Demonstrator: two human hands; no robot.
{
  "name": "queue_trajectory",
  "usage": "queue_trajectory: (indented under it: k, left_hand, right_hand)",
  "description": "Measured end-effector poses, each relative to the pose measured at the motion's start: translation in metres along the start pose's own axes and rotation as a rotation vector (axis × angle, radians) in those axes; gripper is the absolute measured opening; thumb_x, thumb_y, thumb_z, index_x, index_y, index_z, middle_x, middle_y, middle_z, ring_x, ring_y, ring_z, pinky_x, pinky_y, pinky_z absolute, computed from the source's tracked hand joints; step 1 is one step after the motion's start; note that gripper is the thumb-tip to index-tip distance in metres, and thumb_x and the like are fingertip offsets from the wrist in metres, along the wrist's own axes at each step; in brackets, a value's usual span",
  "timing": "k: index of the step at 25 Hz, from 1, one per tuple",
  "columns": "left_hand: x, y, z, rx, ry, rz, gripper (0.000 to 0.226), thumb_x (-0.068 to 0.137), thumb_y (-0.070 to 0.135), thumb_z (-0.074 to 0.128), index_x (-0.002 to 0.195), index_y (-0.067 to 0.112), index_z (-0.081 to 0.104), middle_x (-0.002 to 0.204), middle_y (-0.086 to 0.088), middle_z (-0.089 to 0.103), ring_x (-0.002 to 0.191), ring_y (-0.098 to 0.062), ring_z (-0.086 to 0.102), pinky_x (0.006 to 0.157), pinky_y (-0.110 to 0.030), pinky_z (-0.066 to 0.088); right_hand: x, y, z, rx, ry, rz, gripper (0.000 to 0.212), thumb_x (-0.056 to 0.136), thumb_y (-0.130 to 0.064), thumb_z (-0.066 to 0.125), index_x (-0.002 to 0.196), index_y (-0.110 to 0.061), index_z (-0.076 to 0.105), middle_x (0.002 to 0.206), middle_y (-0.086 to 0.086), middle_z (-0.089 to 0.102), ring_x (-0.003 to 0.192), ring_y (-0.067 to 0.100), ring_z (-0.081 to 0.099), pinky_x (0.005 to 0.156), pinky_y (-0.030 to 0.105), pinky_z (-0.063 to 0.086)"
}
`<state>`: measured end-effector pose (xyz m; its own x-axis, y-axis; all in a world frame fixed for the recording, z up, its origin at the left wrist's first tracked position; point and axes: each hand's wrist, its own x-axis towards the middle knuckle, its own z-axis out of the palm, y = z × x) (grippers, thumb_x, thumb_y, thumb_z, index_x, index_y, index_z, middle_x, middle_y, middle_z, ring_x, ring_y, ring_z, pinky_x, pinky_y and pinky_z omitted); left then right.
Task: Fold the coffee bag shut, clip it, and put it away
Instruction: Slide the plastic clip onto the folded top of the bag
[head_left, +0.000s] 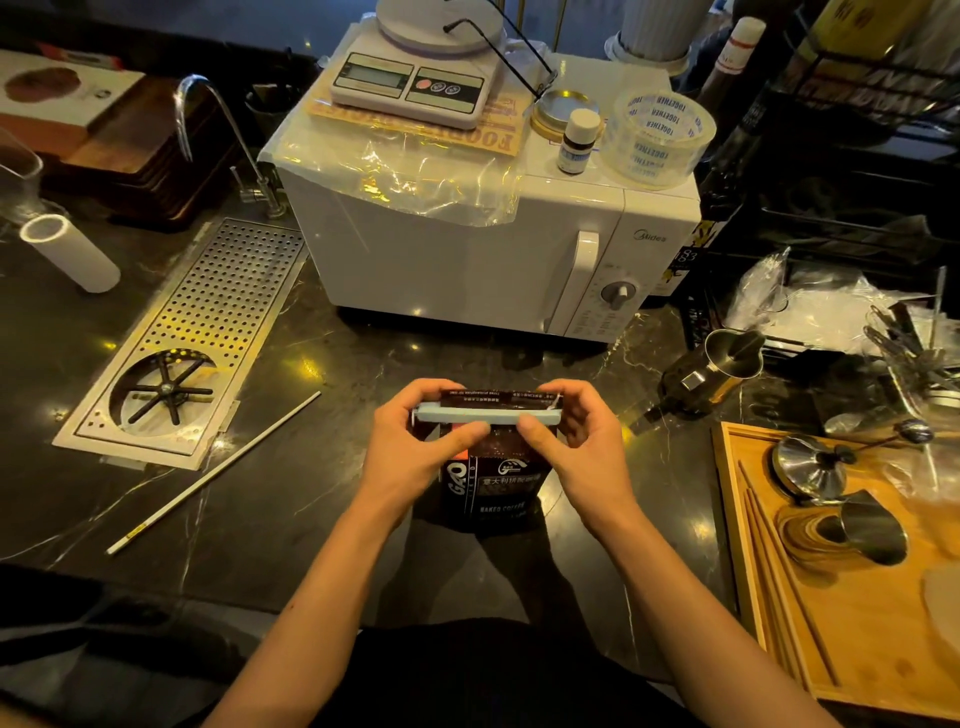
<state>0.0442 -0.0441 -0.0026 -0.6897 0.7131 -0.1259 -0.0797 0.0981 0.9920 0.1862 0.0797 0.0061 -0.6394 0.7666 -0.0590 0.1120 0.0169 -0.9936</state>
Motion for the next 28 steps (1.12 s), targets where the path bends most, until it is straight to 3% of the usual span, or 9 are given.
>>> queue_trajectory:
  k: [6, 11, 17, 21, 24, 28]
  left_hand:
    - [0.003, 0.001, 0.006, 0.088, 0.041, 0.043, 0.041, 0.070, 0.017, 0.084, 0.106, 0.027, 0.068, 0.106, 0.009, 0.069, 0.097, -0.005, 0.066, 0.072, -0.019, 0.055]
    - [0.004, -0.003, 0.003, 0.060, 0.016, 0.023, 0.034, 0.069, 0.011, 0.084, 0.095, 0.025, 0.068, 0.092, 0.005, 0.072, 0.088, -0.011, 0.071, 0.077, -0.036, 0.060]
    - [0.003, -0.012, -0.004, -0.086, 0.016, -0.024, 0.023, 0.074, 0.013, 0.077, 0.095, 0.020, 0.069, 0.087, 0.004, 0.075, 0.086, -0.017, 0.072, 0.076, -0.036, 0.060]
    - [0.001, -0.016, -0.004, -0.134, 0.032, -0.045, 0.021, 0.074, 0.017, 0.074, 0.095, 0.015, 0.070, 0.087, -0.001, 0.076, 0.085, -0.022, 0.073, 0.073, -0.035, 0.060]
    - [0.002, -0.015, -0.006, -0.156, -0.010, -0.056, 0.022, 0.078, 0.020, 0.070, 0.099, 0.017, 0.070, 0.097, -0.005, 0.075, 0.093, -0.025, 0.072, 0.077, -0.038, 0.060]
    - [0.000, -0.015, -0.009, -0.192, -0.047, -0.046, 0.018, 0.076, 0.021, 0.069, 0.094, 0.024, 0.073, 0.094, -0.003, 0.076, 0.090, -0.023, 0.072, 0.076, -0.034, 0.060]
  right_hand:
    - [0.010, -0.002, 0.001, -0.124, -0.083, 0.006, 0.026, 0.083, -0.012, 0.074, 0.097, -0.023, 0.055, 0.097, 0.004, 0.066, 0.091, 0.018, 0.067, 0.076, 0.032, 0.058]
    - [0.008, 0.001, 0.000, -0.162, -0.050, 0.000, 0.029, 0.078, -0.007, 0.077, 0.088, -0.027, 0.057, 0.089, 0.003, 0.068, 0.083, 0.019, 0.068, 0.070, 0.031, 0.058]
    - [0.006, 0.003, -0.006, 0.111, -0.001, 0.089, 0.024, 0.079, 0.003, 0.073, 0.094, -0.012, 0.063, 0.084, 0.006, 0.074, 0.077, 0.014, 0.073, 0.066, 0.024, 0.058]
    - [0.005, 0.008, -0.010, 0.116, -0.006, 0.073, 0.022, 0.085, 0.006, 0.065, 0.094, -0.014, 0.063, 0.079, 0.004, 0.074, 0.076, 0.012, 0.072, 0.068, 0.025, 0.060]
    - [0.008, 0.011, -0.010, 0.133, -0.008, 0.077, 0.020, 0.088, 0.004, 0.062, 0.098, -0.013, 0.062, 0.082, 0.006, 0.073, 0.080, 0.012, 0.071, 0.071, 0.027, 0.061]
    - [0.010, 0.013, -0.012, 0.135, -0.056, 0.072, 0.020, 0.089, 0.005, 0.060, 0.098, -0.013, 0.062, 0.081, 0.003, 0.073, 0.081, 0.013, 0.072, 0.071, 0.026, 0.060]
